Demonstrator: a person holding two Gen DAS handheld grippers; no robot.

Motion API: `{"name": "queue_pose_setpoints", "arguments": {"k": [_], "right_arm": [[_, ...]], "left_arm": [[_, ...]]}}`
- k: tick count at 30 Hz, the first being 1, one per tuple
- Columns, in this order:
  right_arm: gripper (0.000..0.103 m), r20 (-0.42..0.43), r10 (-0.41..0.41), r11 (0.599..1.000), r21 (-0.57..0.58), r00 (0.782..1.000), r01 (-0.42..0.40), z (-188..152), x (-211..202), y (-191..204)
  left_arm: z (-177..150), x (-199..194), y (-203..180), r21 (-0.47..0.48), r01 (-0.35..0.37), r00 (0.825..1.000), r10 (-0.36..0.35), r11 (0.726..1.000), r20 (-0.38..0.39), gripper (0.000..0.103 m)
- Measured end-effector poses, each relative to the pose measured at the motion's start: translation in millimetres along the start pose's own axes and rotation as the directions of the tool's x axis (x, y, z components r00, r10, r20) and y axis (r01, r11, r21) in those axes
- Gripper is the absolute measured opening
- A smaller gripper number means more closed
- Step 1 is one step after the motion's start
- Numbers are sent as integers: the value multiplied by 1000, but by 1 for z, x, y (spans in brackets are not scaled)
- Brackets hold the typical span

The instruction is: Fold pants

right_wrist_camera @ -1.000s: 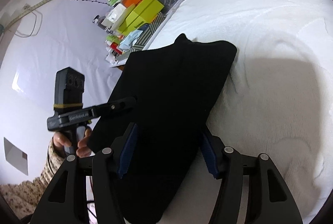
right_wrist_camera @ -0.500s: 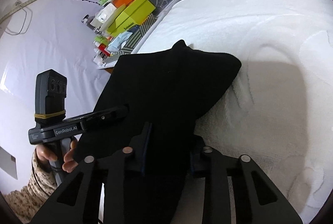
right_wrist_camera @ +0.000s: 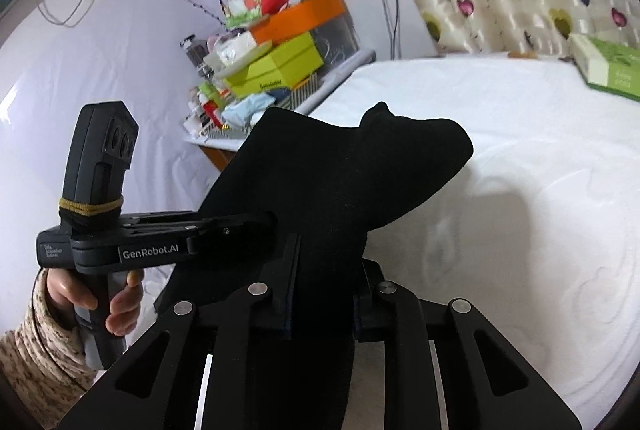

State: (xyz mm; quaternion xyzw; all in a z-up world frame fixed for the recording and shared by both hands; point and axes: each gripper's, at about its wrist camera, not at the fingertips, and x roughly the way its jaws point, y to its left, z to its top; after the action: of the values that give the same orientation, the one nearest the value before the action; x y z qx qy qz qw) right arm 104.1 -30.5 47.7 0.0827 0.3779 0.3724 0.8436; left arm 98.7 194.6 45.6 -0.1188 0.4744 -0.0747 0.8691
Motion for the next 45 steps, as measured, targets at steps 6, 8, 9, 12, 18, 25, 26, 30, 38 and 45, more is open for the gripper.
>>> {"name": "queue_pose_setpoints", "arguments": {"k": [6, 8, 9, 12, 18, 25, 26, 30, 38, 45], "right_arm": [[20, 44, -62, 998, 5, 997, 62, 10, -34, -20], [20, 57, -92, 996, 5, 994, 92, 13, -46, -30], [20, 58, -105, 994, 5, 993, 105, 14, -50, -34], [20, 65, -149, 989, 17, 987, 148, 19, -64, -50], [20, 68, -228, 974, 31, 971, 226, 25, -86, -82], [20, 70, -314, 949, 59, 947, 310, 31, -116, -125], [20, 71, -326, 945, 63, 943, 322, 32, -120, -130], [20, 51, -360, 931, 78, 931, 356, 36, -130, -153], [20, 17, -375, 921, 118, 927, 371, 28, -123, -192], [21, -28, -382, 912, 153, 924, 382, 17, -112, -214]], "left_arm": [[13, -1, -35, 39, 47, 998, -48, 998, 31, 23], [19, 4, -49, 50, 70, 997, -71, 996, 30, 23], [21, 6, -57, 59, 82, 996, -84, 995, 29, 23], [28, 14, -80, 82, 114, 993, -116, 990, 21, 23], [40, 40, -123, 93, 177, 984, -178, 980, -5, 23], [47, 72, -176, 119, 237, 971, -232, 964, -51, 23], [49, 76, -185, 120, 252, 967, -246, 960, -61, 23], [55, 92, -211, 123, 295, 954, -284, 948, -94, 23], [61, 117, -230, 134, 272, 959, -257, 953, -122, 23], [62, 132, -222, 144, 207, 972, -187, 968, -142, 34]]}}
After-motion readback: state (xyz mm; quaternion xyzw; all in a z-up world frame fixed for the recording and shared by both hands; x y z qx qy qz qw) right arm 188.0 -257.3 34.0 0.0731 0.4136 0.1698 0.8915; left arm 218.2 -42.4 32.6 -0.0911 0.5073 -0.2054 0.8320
